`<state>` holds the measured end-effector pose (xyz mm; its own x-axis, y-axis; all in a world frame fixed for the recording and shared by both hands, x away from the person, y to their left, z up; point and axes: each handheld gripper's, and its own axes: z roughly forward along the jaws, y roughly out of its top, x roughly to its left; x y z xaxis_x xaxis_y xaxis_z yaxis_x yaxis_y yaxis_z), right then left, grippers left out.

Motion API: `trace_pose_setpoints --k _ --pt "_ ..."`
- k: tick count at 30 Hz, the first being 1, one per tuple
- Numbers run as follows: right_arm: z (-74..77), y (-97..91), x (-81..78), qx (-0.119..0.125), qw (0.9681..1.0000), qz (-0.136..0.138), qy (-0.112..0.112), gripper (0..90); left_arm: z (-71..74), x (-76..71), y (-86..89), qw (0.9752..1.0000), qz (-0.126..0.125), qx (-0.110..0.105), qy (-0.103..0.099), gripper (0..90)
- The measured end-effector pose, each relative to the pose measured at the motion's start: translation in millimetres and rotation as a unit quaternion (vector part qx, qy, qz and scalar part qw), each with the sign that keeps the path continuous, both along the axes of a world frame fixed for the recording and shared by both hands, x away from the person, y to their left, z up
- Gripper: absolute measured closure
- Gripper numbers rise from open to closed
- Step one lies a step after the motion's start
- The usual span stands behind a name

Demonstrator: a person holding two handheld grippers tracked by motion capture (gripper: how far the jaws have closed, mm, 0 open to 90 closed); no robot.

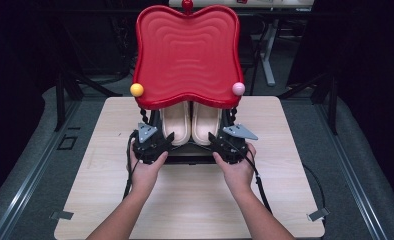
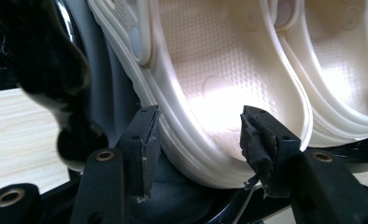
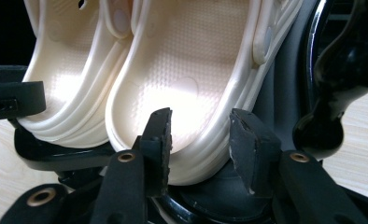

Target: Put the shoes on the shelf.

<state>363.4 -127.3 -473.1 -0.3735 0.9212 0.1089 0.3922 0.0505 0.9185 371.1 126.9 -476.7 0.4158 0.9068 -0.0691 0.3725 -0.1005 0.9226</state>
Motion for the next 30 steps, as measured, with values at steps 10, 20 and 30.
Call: trace_pose_setpoints --k 10,20,30 --pt "-2.3 0.4 3.9 0.000 1.0000 0.000 -0.005 58.8 -0.8 2.6 -3.3 0.9999 0.004 0.011 0.002 49.7" --pt "-0.2 -0.3 10.6 -0.029 0.9994 0.020 -0.008 61.2 1.0 5.6 -3.2 0.9994 -0.005 0.034 -0.001 53.7" --pt "0.1 0.7 7.9 -0.020 0.9997 0.010 -0.006 58.9 1.4 4.0 -1.4 0.9997 -0.004 0.026 0.004 53.6"
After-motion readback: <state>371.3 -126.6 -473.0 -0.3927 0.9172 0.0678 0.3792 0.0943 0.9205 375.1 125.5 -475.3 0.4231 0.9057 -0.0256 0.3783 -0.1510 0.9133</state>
